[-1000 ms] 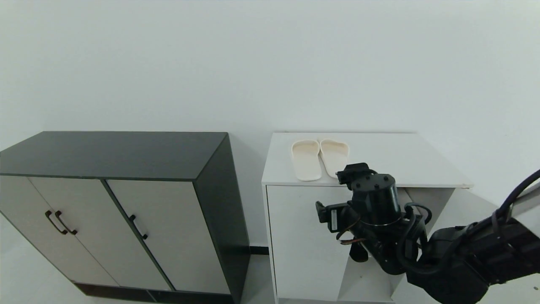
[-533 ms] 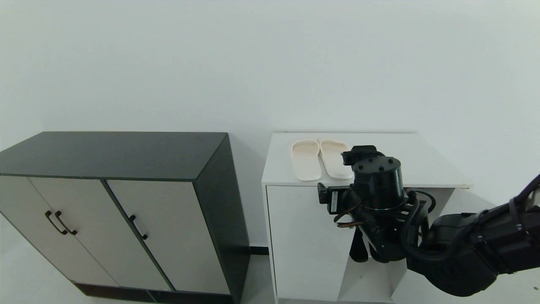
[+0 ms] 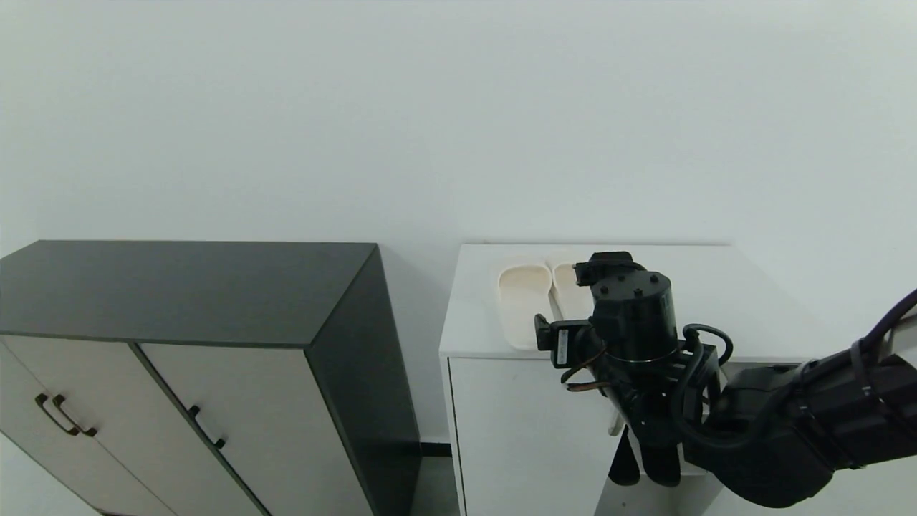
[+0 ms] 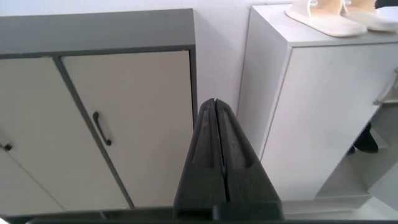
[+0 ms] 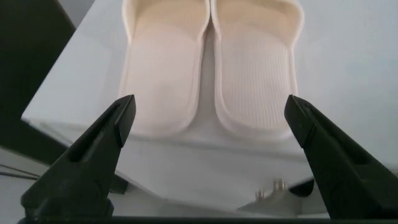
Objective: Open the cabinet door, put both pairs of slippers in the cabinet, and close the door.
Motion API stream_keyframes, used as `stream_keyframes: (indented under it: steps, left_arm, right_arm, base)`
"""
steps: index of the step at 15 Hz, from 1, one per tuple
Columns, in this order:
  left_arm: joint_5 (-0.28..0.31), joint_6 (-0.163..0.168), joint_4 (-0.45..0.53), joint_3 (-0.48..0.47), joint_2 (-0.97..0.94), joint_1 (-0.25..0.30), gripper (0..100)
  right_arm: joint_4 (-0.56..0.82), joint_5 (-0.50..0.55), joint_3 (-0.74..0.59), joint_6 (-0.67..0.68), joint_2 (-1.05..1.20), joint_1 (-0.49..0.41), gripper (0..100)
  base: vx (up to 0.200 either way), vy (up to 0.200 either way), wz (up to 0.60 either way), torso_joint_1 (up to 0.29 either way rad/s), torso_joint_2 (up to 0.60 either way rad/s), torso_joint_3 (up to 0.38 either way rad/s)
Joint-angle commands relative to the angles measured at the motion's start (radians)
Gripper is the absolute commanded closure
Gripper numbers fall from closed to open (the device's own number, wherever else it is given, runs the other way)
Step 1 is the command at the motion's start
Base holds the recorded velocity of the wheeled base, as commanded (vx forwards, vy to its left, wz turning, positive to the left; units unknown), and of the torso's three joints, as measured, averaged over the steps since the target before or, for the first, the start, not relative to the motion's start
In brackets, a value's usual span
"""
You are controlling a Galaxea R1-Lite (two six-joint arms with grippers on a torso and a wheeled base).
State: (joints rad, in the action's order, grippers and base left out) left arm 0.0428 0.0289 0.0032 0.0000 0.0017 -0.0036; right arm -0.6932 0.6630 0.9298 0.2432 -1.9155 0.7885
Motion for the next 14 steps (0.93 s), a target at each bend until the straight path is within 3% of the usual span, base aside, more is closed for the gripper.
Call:
stream_keyframes:
  steps: [1,4,10,14]
  left_arm:
    - [0.0,0.0,0.0,0.0,0.0,0.001,100]
    - [0.0,0.0,0.0,0.0,0.0,0.001,100]
    - [0.0,-0.001,0.0,0.0,0.0,0.001,100]
    - [-0.001,-0.003,0.0,0.0,0.0,0.001,100]
  right_arm:
    - [0.0,0.0,-0.002,0.001,-0.008,0.0,0]
    - [-0.006,0.0,-0.003,0.005,-0.031,0.001,0]
    - [-0.123,-0.037,-0.002,-0.007,-0.117,-0.006,0]
    - [-0.129,-0.077,0.061,-0.042,-0.174,-0.06,0]
  base:
    - [0.2,0.0,0.0,0.007,0.0,-0.002]
    - [0.2,0.0,0.0,0.001,0.0,0.001]
    - [0.0,0.0,0.0,0.0,0.0,0.0]
    - [0.0,0.0,0.0,0.0,0.0,0.0]
